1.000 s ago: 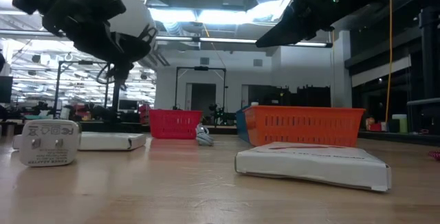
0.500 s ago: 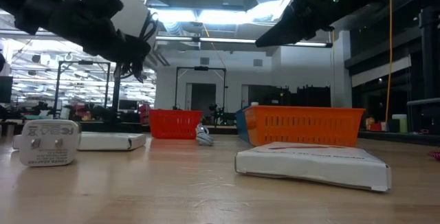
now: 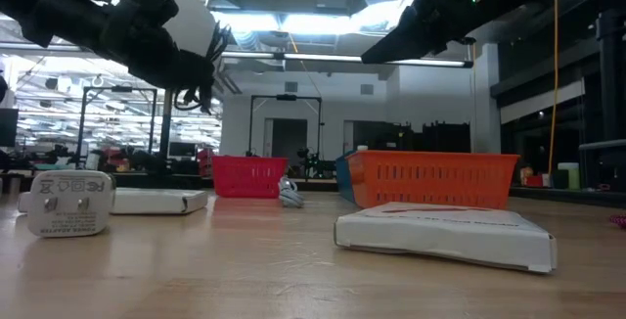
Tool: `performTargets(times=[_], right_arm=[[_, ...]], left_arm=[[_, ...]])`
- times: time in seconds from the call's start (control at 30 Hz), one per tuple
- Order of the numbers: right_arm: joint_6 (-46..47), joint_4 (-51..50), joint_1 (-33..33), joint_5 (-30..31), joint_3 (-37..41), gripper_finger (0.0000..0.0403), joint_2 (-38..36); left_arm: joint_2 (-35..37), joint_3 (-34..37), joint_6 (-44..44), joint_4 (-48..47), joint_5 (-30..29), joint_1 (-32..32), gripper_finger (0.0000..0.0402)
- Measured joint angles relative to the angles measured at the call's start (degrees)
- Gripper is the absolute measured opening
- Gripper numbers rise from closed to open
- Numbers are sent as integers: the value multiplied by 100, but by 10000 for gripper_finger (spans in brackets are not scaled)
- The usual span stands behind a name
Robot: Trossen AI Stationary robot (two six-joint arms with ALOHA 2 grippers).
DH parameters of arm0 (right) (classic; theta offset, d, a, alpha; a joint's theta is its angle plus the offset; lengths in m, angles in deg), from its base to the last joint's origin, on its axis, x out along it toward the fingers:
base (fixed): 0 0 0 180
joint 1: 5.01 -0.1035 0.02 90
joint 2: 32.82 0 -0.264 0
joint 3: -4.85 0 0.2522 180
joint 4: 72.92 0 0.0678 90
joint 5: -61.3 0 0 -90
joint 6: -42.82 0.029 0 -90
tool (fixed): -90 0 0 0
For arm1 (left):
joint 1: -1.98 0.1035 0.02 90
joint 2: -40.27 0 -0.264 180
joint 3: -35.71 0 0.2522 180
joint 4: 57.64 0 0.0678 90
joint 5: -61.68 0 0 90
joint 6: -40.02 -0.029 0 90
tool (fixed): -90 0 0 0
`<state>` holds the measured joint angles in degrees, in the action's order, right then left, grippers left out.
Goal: Pick and place items into bin
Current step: Put the black charger cable into the red bin
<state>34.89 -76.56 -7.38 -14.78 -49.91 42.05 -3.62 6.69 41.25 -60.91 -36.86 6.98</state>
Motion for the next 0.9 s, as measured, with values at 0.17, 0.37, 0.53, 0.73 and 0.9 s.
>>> performTargets(times=[0.17,0.37,0.53,0.73,0.9], right_arm=[[18,9,0,0,0,0,2],[161,70,0,2,0,0,2],[147,259,11,4,0,0,2],[142,344,82,6,0,0,2],[143,344,196,15,0,0,2]], left_arm=[[-245,-363,148,-107,-196,3,35],[-857,-1023,538,-722,-977,7,35],[-1503,-1944,368,-1457,-1259,9,35],[-2160,-2885,1076,-2570,-1335,320,40],[-2594,-3238,1871,-3283,-1239,650,36]])
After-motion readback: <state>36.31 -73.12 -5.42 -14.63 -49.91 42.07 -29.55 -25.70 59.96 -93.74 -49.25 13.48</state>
